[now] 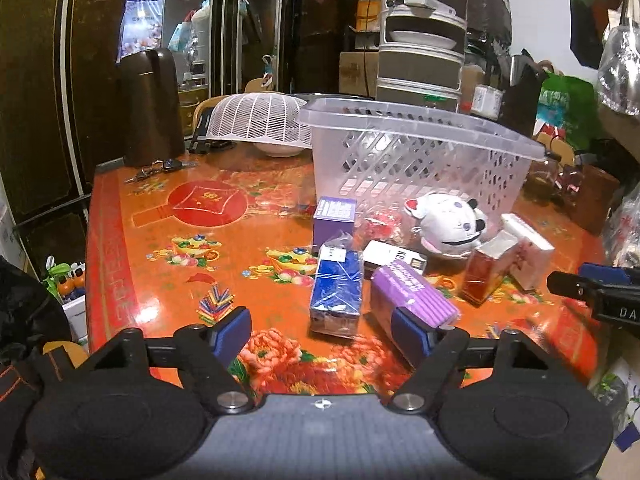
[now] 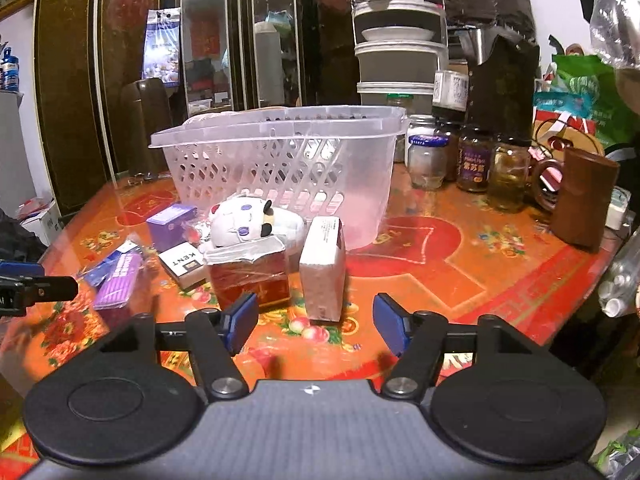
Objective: Organize objects
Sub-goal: 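Grasp the blue carton with the left tool while the right tool grasps the white carton, then lift the blue carton with the left tool while the right tool carries the white carton over the basket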
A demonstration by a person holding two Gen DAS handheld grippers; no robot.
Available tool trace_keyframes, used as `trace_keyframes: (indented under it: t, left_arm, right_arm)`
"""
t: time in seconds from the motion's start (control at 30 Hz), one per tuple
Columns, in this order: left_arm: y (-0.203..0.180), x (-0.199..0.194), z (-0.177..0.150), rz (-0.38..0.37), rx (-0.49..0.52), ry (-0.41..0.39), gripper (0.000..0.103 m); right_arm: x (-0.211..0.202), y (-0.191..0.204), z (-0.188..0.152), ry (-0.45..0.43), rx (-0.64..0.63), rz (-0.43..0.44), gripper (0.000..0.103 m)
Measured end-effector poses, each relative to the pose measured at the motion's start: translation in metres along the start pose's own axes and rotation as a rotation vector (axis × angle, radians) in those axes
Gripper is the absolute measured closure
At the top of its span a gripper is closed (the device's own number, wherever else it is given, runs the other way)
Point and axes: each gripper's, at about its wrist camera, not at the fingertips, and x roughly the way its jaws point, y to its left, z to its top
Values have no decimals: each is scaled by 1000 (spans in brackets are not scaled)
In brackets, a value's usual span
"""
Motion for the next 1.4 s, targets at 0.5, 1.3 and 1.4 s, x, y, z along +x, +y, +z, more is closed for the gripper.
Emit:
trace_keyframes:
  t: [0.5,1.3,1.4]
  left_arm:
    - [-17,40,23,-14,45,3,26]
    - [-15,-7,28,-55,-41,-145,65]
    - [-15,-15,27,-72,-52,-158,65]
  right_arm:
    - [39,1,11,63,-26,-25,60]
    - [-18,-10,19,-54,1,25,76]
    - [-30,-11,22,-86,16,39,77]
